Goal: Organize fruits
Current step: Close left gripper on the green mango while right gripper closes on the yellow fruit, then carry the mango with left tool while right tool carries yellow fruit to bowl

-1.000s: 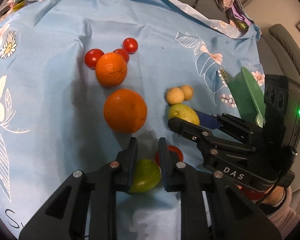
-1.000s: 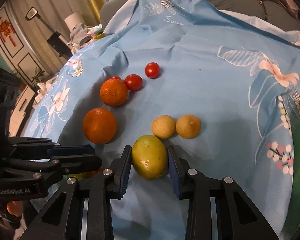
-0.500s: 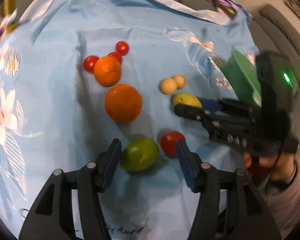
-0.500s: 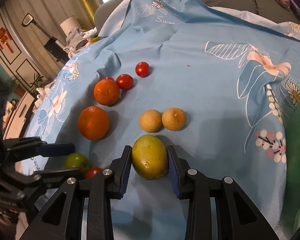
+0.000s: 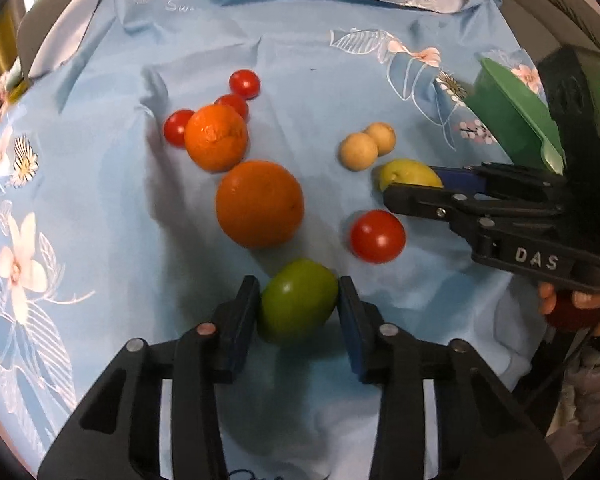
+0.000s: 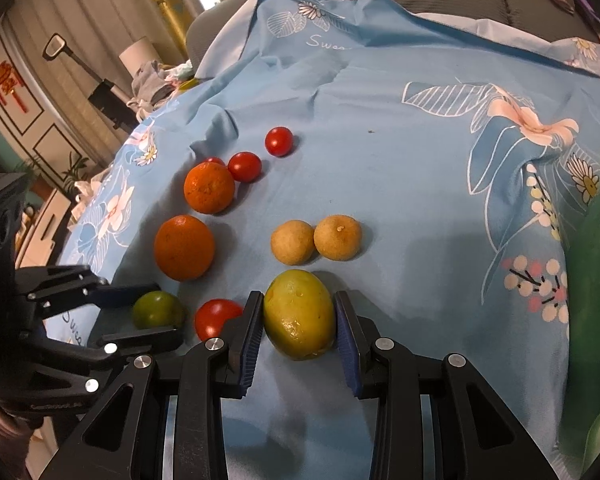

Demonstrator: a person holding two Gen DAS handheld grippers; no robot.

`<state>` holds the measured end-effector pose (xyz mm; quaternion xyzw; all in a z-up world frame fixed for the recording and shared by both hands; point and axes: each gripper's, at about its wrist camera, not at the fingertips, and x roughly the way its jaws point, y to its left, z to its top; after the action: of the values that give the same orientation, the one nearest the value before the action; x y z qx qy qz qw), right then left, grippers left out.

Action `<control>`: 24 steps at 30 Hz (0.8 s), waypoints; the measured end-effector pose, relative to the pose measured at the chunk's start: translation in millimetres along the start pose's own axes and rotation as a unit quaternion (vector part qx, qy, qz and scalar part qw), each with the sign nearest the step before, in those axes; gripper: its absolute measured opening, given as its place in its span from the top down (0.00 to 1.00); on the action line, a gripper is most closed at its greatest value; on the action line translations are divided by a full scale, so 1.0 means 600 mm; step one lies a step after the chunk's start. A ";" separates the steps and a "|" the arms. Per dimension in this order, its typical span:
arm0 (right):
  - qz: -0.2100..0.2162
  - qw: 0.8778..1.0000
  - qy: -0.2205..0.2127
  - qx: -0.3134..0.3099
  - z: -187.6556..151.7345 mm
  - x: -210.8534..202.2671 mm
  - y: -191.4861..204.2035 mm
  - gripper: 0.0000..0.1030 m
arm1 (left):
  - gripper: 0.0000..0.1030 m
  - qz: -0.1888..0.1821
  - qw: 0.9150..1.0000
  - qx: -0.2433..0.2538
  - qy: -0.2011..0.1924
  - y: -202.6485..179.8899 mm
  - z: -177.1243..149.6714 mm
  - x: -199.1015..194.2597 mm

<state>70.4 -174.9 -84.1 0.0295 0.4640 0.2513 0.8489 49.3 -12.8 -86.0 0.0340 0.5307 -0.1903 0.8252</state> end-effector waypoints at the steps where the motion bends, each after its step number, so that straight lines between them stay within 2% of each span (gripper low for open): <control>1: -0.001 1.000 0.000 -0.001 0.001 0.000 0.001 0.65 | 0.63 0.002 1.000 0.002 -0.003 0.000 0.000 0.002; 7: -0.004 1.000 -0.008 -0.003 -0.002 -0.007 0.004 0.65 | 0.63 0.002 1.000 -0.017 -0.003 -0.001 0.002 -0.006; 14: 0.006 0.999 -0.052 0.013 -0.002 -0.068 -0.001 0.65 | 0.63 -0.019 0.999 -0.011 -0.044 -0.028 0.026 -0.069; 19: 0.004 0.994 -0.104 0.031 -0.006 -0.143 -0.020 0.64 | 0.63 -0.047 0.996 0.017 -0.073 -0.083 0.064 -0.099; 24: -0.021 0.986 -0.155 0.057 -0.020 -0.221 -0.064 0.64 | 0.63 -0.067 0.991 0.065 -0.095 -0.164 0.113 -0.114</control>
<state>17.3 -271.2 0.7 0.1063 0.3410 0.1990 0.9126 48.5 -102.5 18.8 0.0342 0.4375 -0.2815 0.8534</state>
